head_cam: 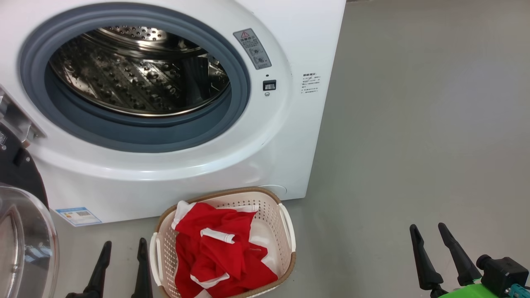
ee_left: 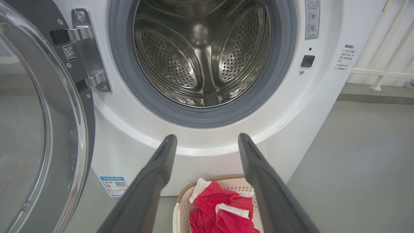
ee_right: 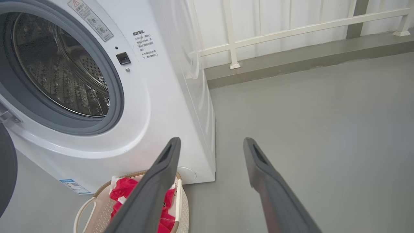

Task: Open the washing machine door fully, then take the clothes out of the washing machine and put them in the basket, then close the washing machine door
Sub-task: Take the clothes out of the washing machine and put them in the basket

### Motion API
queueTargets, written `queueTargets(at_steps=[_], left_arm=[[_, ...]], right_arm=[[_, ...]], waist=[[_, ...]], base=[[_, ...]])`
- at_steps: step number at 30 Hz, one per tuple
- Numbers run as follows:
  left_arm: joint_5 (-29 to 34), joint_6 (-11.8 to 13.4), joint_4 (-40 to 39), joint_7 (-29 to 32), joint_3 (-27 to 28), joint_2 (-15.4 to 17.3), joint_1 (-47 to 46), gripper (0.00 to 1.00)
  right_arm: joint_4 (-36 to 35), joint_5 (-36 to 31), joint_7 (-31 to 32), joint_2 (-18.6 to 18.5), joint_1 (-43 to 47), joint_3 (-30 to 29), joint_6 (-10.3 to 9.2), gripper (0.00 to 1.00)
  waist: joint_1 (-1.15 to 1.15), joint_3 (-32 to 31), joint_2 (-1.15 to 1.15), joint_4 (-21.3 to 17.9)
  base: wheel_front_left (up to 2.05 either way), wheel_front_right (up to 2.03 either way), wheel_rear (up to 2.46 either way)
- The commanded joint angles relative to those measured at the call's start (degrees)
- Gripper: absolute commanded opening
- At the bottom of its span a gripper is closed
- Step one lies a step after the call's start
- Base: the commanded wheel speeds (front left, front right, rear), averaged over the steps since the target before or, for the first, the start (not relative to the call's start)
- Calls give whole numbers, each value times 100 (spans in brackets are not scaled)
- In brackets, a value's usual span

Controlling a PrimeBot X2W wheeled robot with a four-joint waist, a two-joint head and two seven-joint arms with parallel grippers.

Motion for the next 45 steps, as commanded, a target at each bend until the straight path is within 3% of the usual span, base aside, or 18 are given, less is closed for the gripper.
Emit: queueTargets(at_steps=[1, 23, 45], left_arm=[[24, 48, -168, -29, 152, 60, -65, 100], [90, 159, -179, -29, 13, 60, -133, 100], [72, 140, -224, -29, -75, 60, -166, 100]], right_arm=[[-155, -66, -37, -56, -82, 82, 43, 100], [-166, -75, -37, -60, -139, 85, 43, 100], [-183, -66, -37, -91, -157, 98, 43, 100]], waist=[[0, 9, 0, 9], [0, 27, 0, 34], [0, 75, 0, 45]], base=[[0, 0, 0], [-4, 4, 0], [-107, 107, 0]])
